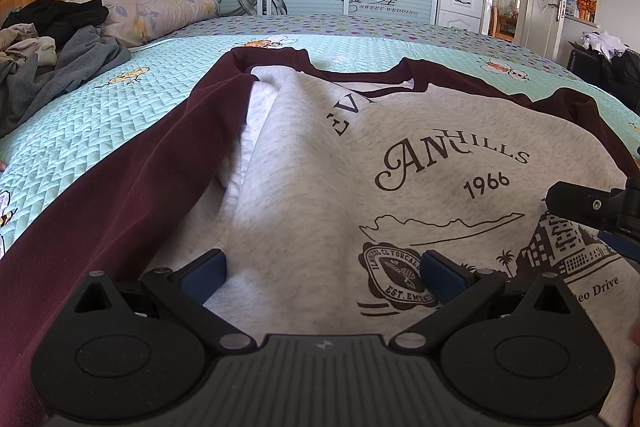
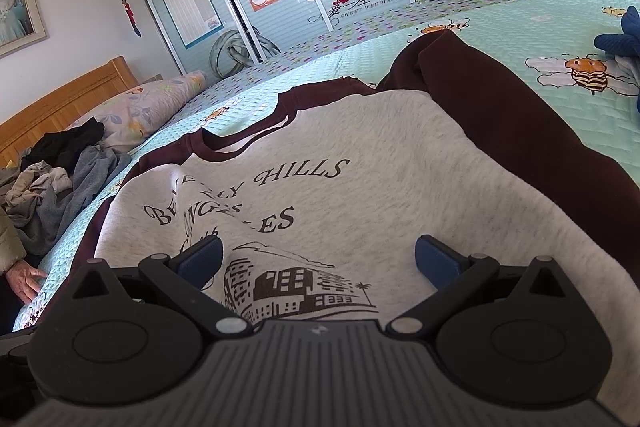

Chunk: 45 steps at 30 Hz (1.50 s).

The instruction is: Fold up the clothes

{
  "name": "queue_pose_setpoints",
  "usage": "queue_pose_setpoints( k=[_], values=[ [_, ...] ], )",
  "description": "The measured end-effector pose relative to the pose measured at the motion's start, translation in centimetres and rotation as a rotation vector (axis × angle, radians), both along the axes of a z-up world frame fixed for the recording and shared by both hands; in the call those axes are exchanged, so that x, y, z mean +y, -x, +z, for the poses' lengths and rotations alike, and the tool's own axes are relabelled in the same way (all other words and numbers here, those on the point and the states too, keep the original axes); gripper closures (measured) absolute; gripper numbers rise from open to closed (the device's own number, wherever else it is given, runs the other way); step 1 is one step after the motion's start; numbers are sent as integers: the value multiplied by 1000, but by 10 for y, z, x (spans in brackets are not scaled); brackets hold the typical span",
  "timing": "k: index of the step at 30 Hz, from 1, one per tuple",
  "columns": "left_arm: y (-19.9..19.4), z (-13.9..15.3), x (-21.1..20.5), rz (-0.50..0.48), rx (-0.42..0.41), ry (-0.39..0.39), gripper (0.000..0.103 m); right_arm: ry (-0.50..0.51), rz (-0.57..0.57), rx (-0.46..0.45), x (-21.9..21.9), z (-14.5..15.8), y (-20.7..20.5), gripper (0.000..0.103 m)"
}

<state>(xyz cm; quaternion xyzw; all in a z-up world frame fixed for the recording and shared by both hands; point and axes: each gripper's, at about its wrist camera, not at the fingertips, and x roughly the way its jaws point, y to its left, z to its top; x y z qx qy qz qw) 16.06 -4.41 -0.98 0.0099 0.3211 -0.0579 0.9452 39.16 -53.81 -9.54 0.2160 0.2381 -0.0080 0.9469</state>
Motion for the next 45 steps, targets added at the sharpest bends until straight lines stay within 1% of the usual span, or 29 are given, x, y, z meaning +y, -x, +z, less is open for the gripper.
queue_pose_setpoints(
  k=[45],
  values=[
    [0, 0, 1, 0, 0, -1, 0, -13, 0, -7, -2, 0, 3, 1]
  ],
)
